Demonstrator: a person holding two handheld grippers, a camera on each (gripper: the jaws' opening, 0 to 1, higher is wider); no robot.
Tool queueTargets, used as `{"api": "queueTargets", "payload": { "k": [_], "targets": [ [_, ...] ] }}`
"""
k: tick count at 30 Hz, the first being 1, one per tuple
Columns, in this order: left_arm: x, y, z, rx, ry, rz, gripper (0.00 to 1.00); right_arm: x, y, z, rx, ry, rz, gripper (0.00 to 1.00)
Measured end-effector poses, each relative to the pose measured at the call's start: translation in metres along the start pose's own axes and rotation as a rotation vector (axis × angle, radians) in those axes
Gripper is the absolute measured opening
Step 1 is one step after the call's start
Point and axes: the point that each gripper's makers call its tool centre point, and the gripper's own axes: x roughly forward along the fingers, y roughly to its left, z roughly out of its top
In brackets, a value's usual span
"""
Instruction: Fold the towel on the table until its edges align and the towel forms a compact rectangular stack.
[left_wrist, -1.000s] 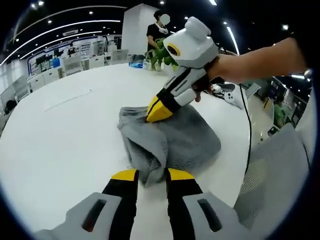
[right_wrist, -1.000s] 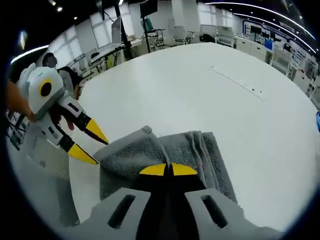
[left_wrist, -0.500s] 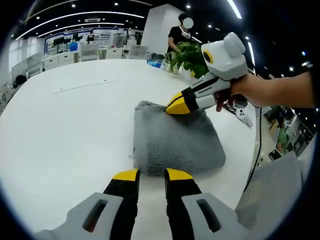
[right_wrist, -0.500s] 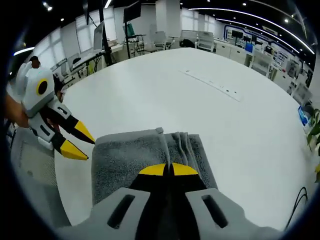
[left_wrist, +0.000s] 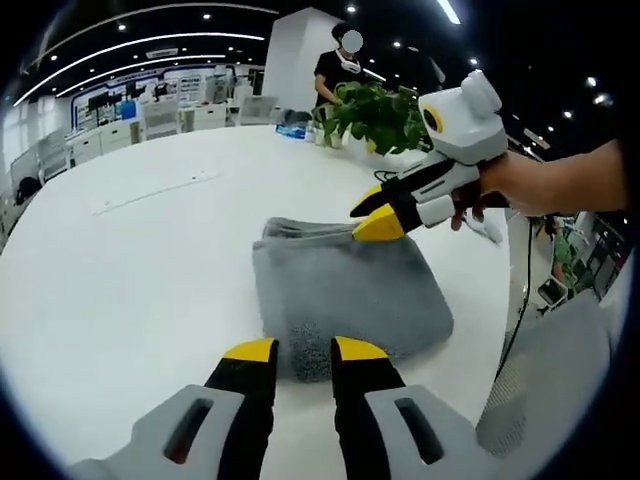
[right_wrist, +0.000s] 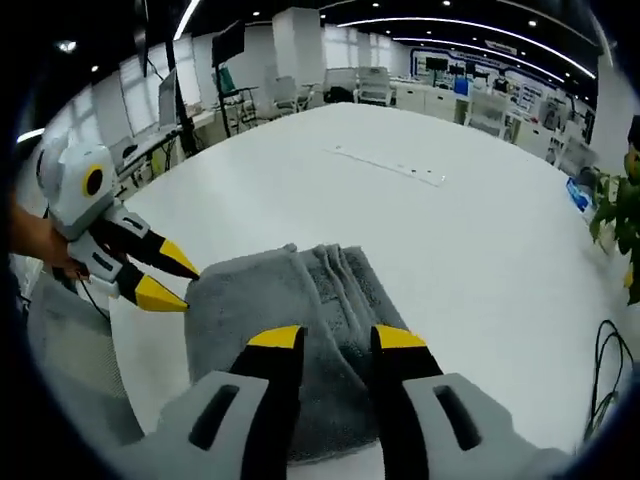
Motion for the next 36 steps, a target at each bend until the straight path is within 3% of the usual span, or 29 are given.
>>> {"api": "queueTargets", "payload": {
  "k": [7,12,14,17,19,23,26,28,36],
  "targets": [
    [0.006,-0.003,-0.009,0.005,0.048,-0.012,0.27,-0.013,-0.005,-0.018,-0.031,0.027,-0.025,0.39],
    [0.007,-0.001,-0.009,0.016,0.059,-0.005,0.29,-0.021,-0.017,-0.024,-0.036,0.019,-0.112,0.46],
    [0.007,0.005,-0.003,0.049,0.037,0.028,0.34,-0.022,-0.022,-0.03,0.03,0.028,-0.124,0.45],
    [0.008,0.008,-0.002,0.044,0.037,0.047,0.41,-0.023,-0.029,-0.039,0.041,0.052,-0.146,0.43],
    [0.011,0.005,-0.007,-0.006,0.057,0.023,0.39,-0.024,-0.035,-0.044,0.071,0.065,-0.155,0.37],
    [0.012,-0.004,-0.01,-0.047,0.072,-0.02,0.29,-0.021,-0.043,-0.049,0.138,0.067,-0.156,0.36],
    [0.011,-0.013,-0.016,-0.061,0.096,-0.053,0.28,-0.016,-0.043,-0.054,0.198,0.069,-0.125,0.29],
    [0.007,-0.021,-0.021,-0.08,0.111,-0.072,0.26,-0.013,-0.045,-0.055,0.196,0.07,-0.122,0.27],
    [-0.015,-0.053,-0.049,-0.084,0.165,-0.144,0.2,-0.002,-0.022,-0.05,0.092,0.094,-0.024,0.18]
  ]
}}
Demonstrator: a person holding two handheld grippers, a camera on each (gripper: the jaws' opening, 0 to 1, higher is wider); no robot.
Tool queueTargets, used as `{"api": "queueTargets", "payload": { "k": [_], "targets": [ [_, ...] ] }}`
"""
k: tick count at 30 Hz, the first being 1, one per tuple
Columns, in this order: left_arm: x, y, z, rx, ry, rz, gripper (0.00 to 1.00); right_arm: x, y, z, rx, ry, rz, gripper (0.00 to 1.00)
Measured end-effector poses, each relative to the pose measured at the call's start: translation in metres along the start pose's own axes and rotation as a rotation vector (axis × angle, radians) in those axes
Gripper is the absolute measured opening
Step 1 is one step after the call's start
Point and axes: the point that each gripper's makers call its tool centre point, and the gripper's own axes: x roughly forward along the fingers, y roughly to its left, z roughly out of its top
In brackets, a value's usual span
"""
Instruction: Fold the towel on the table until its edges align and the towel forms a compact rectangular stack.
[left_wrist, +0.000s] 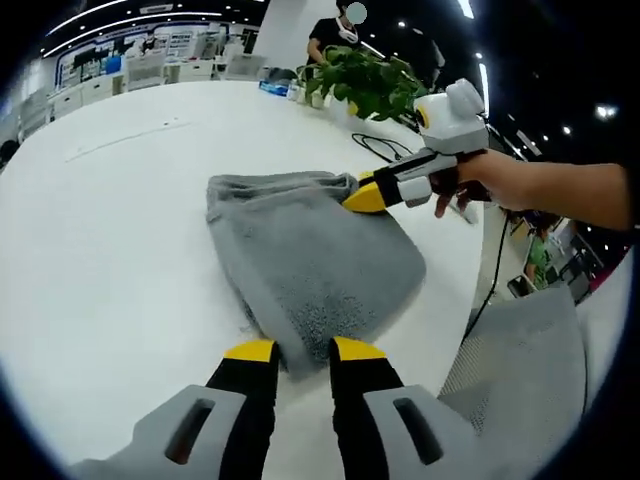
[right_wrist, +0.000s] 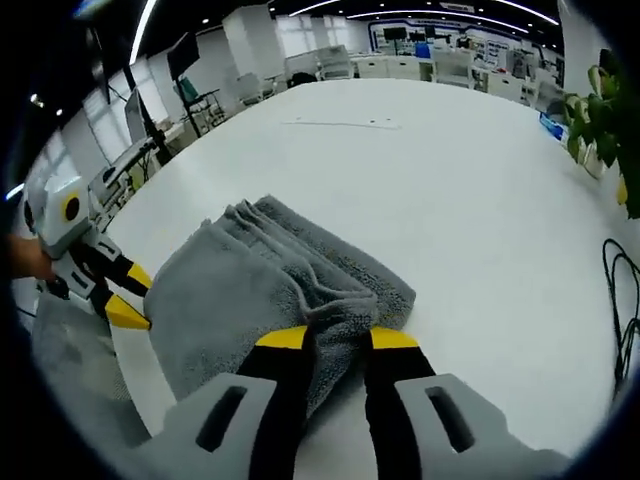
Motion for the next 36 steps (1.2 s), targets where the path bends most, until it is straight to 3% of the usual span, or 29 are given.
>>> {"api": "queueTargets", "payload": {
  "k": [4,7,10,13,16,21,27,31,36],
  "targets": [
    [-0.007,-0.005,-0.008,0.034,0.0,0.0,0.2,0.002,0.013,-0.001,-0.023,0.012,0.033,0.16],
    [-0.013,0.004,-0.004,0.038,-0.035,0.027,0.22,0.003,0.014,0.0,0.017,0.016,0.048,0.16],
    [-0.018,0.015,0.008,0.025,-0.078,0.066,0.23,0.0,0.009,0.003,0.042,0.007,0.038,0.19],
    [-0.025,0.027,0.025,0.064,-0.129,0.128,0.23,-0.005,0.001,0.017,0.027,-0.058,-0.009,0.22],
    [-0.03,0.029,0.04,0.104,-0.158,0.151,0.23,-0.007,-0.005,0.024,0.033,-0.086,-0.035,0.22],
    [-0.022,0.017,0.05,0.192,-0.144,0.116,0.23,-0.001,-0.015,0.021,0.056,-0.072,-0.076,0.29],
    [-0.001,0.011,0.037,0.235,-0.06,0.099,0.25,0.004,-0.016,0.014,0.098,-0.052,-0.075,0.27],
    [0.006,0.021,0.029,0.341,0.007,0.148,0.24,0.001,-0.016,0.015,0.045,-0.054,-0.073,0.3],
    [0.007,0.022,0.038,0.327,-0.004,0.142,0.24,-0.008,-0.012,0.023,-0.027,-0.078,-0.061,0.3]
  ]
}}
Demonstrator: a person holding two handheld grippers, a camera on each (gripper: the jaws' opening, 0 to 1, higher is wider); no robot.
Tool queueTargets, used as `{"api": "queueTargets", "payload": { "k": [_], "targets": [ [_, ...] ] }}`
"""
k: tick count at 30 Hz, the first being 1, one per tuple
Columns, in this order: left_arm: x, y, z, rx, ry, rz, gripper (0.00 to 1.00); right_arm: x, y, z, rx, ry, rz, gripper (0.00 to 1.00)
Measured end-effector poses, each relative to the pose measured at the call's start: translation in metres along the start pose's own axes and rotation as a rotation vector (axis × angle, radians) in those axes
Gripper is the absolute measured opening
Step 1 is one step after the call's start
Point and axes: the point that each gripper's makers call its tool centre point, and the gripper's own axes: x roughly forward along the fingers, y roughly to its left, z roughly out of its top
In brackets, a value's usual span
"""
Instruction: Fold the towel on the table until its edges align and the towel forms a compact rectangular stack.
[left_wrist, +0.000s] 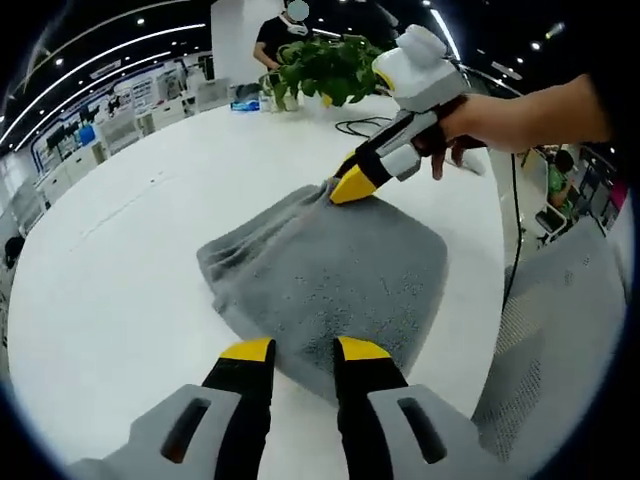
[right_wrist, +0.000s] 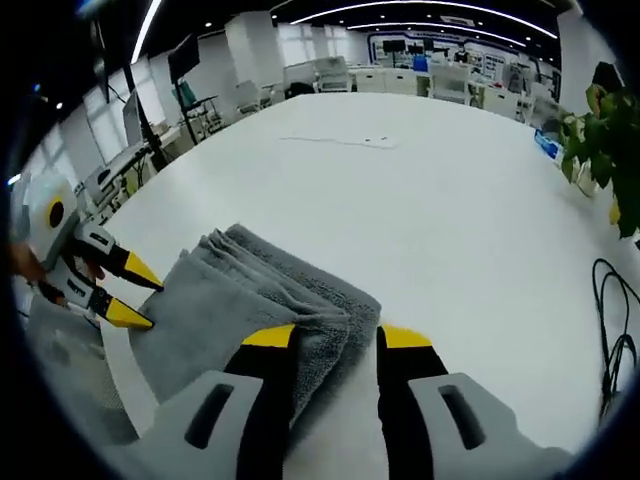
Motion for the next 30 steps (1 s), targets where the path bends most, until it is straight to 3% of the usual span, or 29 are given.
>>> {"api": "queueTargets", "payload": {
  "k": [5,8,12,21,30],
  "targets": [
    [-0.005,0.005,0.011,0.013,-0.034,0.01,0.25,-0.012,0.017,0.01,-0.019,-0.046,0.055,0.32],
    [-0.007,0.001,0.015,0.02,-0.059,-0.007,0.28,-0.018,0.032,0.014,-0.069,-0.079,0.109,0.38],
    [-0.007,-0.006,0.014,0.045,-0.064,-0.024,0.31,-0.023,0.047,0.013,-0.052,-0.095,0.15,0.44],
    [-0.013,-0.017,0.014,0.078,-0.075,-0.038,0.41,-0.033,0.069,-0.009,-0.167,-0.055,0.217,0.51],
    [-0.015,-0.027,0.01,0.119,-0.06,-0.054,0.49,-0.042,0.077,-0.027,-0.202,-0.038,0.219,0.57]
  ]
}}
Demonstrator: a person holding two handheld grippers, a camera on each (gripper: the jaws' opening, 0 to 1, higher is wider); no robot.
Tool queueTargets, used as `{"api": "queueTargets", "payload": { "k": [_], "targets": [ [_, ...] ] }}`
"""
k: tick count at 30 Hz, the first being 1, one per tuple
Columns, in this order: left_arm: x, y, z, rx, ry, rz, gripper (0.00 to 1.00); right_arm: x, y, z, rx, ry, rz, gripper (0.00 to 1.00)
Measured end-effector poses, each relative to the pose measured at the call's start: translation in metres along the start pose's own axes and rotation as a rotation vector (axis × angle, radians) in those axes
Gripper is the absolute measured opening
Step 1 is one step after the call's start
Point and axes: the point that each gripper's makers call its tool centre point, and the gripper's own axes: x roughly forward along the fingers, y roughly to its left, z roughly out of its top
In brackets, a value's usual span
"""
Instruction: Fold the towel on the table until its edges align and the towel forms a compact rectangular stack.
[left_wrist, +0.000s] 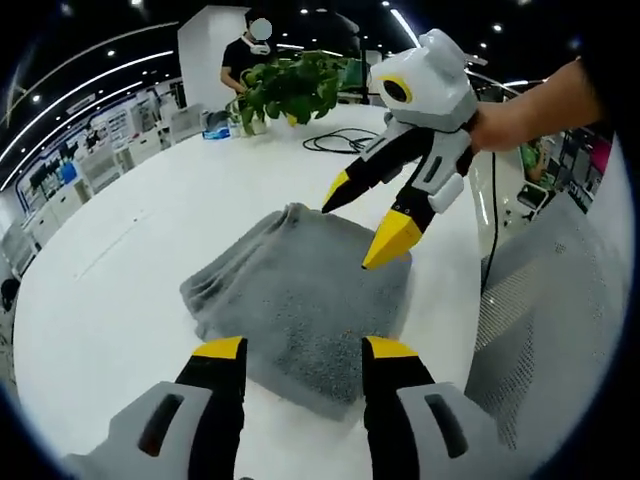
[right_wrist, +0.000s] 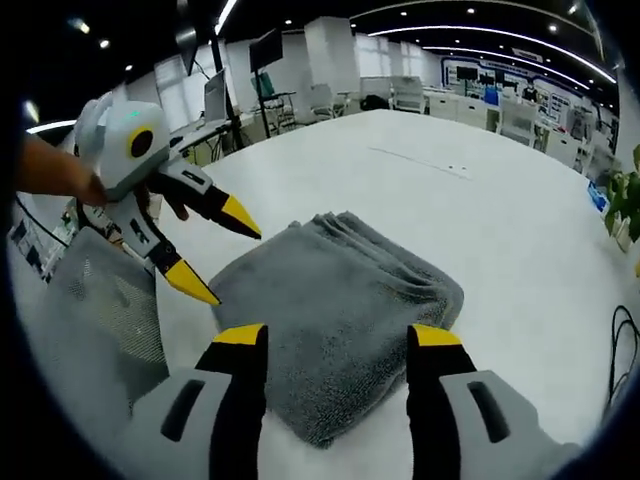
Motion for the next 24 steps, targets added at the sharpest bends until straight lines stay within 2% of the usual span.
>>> {"api": "queueTargets", "payload": {
  "k": [8,14,16,24],
  "targets": [
    [0.004,-0.012,-0.012,0.033,0.031,-0.014,0.5,-0.005,0.011,-0.018,-0.035,0.025,0.019,0.59],
    [0.006,-0.019,-0.015,0.059,0.043,-0.02,0.5,-0.008,0.01,-0.011,-0.098,-0.017,0.003,0.6],
    [0.007,-0.021,-0.016,0.062,0.049,-0.019,0.5,-0.005,0.013,-0.015,-0.095,0.0,0.027,0.58],
    [0.012,-0.025,-0.018,0.088,0.064,-0.027,0.49,0.0,0.019,-0.031,-0.101,0.037,0.033,0.58]
  ]
}}
